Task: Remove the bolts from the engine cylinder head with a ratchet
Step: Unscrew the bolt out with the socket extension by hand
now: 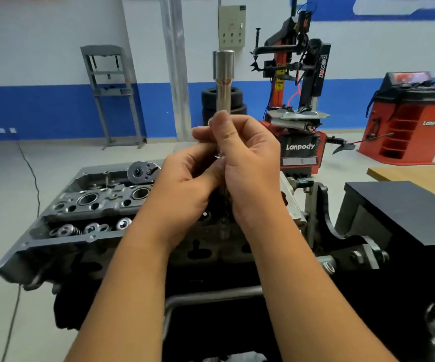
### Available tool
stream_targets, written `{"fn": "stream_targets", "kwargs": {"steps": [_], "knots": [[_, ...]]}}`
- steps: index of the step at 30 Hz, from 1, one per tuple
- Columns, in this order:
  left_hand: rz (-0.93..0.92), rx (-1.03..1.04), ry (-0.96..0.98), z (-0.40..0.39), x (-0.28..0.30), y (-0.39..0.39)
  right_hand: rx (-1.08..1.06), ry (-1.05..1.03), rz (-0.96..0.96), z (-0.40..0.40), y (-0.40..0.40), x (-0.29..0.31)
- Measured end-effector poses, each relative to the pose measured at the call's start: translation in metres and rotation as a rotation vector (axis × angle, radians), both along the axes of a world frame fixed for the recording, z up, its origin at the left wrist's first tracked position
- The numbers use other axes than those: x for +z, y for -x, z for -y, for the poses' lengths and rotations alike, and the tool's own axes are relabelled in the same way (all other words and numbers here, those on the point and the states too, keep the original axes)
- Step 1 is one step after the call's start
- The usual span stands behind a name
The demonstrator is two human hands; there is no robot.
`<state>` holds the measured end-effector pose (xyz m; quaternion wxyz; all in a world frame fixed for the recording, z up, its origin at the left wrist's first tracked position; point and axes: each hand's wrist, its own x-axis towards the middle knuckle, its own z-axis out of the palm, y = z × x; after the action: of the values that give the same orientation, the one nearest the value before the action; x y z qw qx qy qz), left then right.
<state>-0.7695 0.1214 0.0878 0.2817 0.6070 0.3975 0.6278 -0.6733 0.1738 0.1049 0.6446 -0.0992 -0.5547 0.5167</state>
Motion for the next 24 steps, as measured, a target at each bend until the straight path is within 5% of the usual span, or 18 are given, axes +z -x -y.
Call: {"fn": "stream_targets", "kwargs": {"steps": [4,12,20,24], "knots": [[-0.002,0.002,0.035,0.005,0.0026,-0.0022,-0.152,-0.044,0.127,0.0023,0.0052,-0.0031],[0.038,0.265,-0.064,0.0076,-0.0027,-0.0001,0.087,0.007,0.073,0.0074,-0.0012,0.0008],[0.042,0.074,-0.056,0.0052,-0.0028,-0.0042,-0.072,-0.04,0.135,-0.0011,0.0018,-0.0033],[0.04,0.202,-0.126,0.0035,-0.0008,-0.0095,0.008,-0.002,0.108,-0.0004,0.0004,-0.0031]]}}
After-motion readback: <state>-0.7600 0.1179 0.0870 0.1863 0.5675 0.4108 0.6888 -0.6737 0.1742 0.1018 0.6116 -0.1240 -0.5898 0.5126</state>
